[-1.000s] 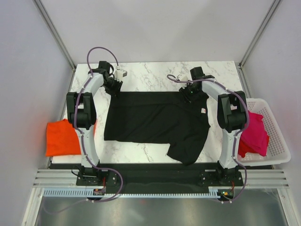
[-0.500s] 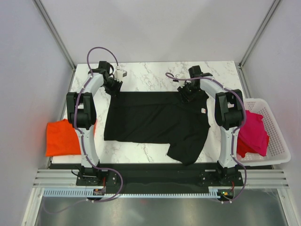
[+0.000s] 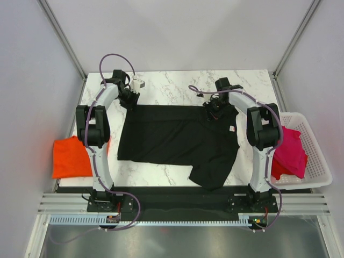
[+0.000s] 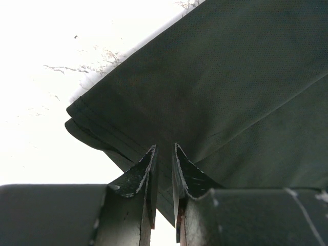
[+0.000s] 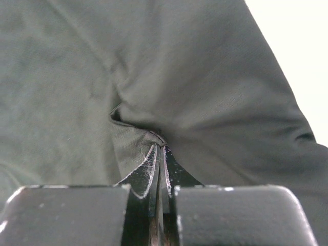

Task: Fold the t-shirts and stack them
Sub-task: Fold the tshirt

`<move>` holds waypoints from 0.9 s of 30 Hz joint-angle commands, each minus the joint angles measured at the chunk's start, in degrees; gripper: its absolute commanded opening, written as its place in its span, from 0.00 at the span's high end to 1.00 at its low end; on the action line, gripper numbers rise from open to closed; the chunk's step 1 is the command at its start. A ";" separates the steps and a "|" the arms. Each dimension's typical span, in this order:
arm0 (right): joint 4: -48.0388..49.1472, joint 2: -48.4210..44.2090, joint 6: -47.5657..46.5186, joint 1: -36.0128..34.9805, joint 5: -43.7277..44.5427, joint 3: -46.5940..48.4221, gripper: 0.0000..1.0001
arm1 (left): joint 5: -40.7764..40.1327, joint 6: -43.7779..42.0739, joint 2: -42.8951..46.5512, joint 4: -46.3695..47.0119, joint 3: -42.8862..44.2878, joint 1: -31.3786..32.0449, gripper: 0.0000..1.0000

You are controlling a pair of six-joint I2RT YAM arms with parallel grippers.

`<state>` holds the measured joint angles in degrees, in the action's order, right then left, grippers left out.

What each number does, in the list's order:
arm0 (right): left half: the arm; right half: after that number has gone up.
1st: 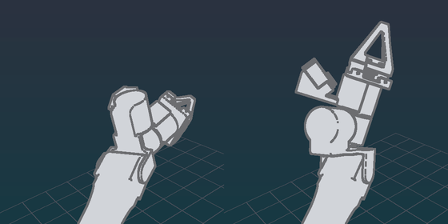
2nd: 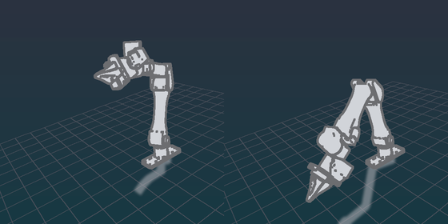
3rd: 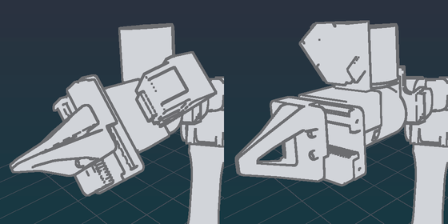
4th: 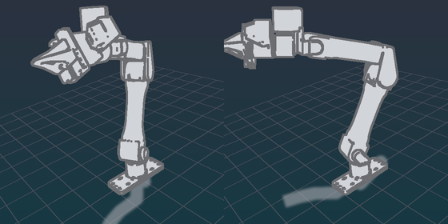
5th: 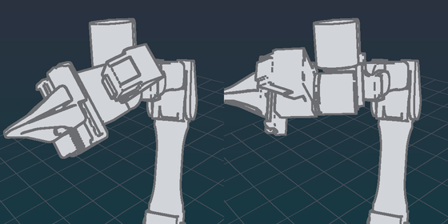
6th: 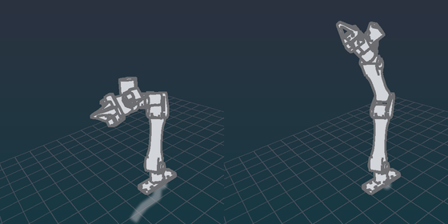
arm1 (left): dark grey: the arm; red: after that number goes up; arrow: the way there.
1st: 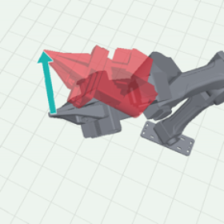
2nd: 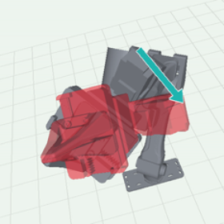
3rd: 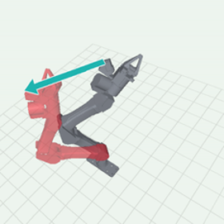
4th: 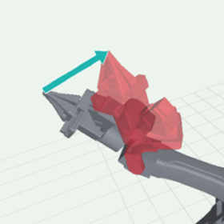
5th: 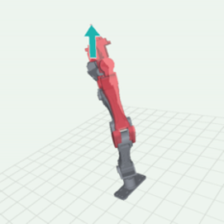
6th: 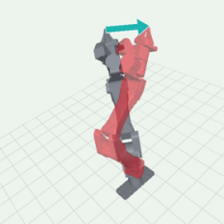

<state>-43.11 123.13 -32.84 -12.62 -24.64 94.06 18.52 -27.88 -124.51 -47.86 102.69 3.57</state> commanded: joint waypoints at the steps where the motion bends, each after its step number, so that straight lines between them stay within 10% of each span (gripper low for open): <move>1: -0.13 -5.61 -1.43 -0.56 0.29 -1.77 0.96 | 0.37 1.42 0.40 0.22 0.40 -0.06 0.78; 12: -1.10 -19.06 0.84 -10.38 2.06 -13.28 0.95 | 1.43 1.86 1.90 0.66 0.40 -0.06 0.78; 16: -0.84 -21.26 1.82 -13.13 2.84 -17.50 0.76 | 1.25 1.78 1.90 0.75 1.28 -0.06 0.78; 27: 1.54 -11.87 2.26 0.91 7.67 -4.25 0.75 | -0.15 1.07 -1.25 -0.13 5.14 -0.06 0.78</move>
<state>-43.46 108.95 -31.00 -15.44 -18.92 85.30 18.50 -27.68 -124.60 -47.92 104.49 3.57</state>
